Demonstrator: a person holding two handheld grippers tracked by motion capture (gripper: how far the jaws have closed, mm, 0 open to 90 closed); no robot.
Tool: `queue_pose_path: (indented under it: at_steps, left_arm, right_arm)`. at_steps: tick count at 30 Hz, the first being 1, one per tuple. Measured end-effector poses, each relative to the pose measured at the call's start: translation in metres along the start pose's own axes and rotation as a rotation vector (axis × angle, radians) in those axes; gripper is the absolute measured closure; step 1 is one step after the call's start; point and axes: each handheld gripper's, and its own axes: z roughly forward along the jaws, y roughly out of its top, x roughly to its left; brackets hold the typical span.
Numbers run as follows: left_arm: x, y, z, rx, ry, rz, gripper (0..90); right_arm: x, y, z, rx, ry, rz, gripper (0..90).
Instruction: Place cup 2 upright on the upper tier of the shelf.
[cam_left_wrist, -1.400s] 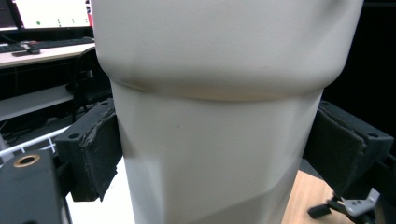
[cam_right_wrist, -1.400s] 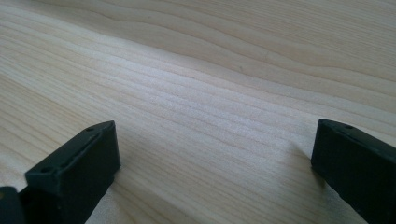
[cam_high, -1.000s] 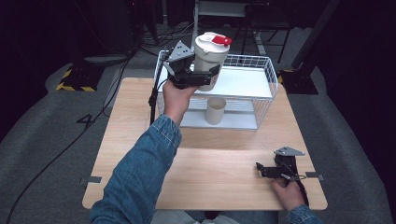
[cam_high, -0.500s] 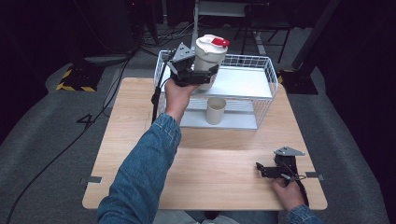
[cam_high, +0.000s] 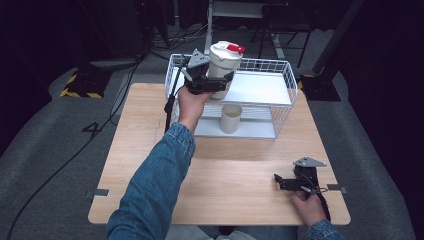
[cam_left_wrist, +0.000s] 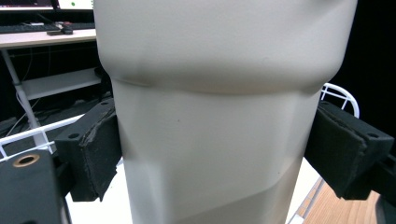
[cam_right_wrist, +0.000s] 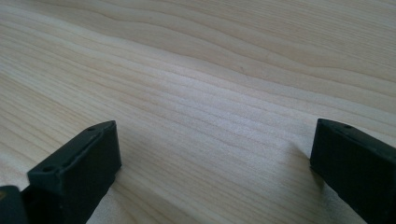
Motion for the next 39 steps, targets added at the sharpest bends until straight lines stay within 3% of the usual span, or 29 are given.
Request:
queue_pose_path:
  at_steps: [11,13,19,39]
  left_arm:
    - [-0.002,-0.002,-0.003,0.003,-0.004,0.012,13.0]
    - [-0.001,-0.002,-0.005,-0.001,-0.006,0.000,13.0]
    - [-0.002,-0.002,-0.012,0.026,-0.008,0.017,13.0]
    - [0.001,-0.009,-0.022,0.019,-0.013,0.020,12.8]
  right_arm:
    - [0.000,0.000,0.000,0.000,0.000,0.000,1.8]
    - [0.000,0.000,0.000,0.000,0.000,0.000,1.8]
    - [0.000,0.000,0.000,0.000,0.000,0.000,1.9]
    - [0.000,0.000,0.000,0.000,0.000,0.000,1.8]
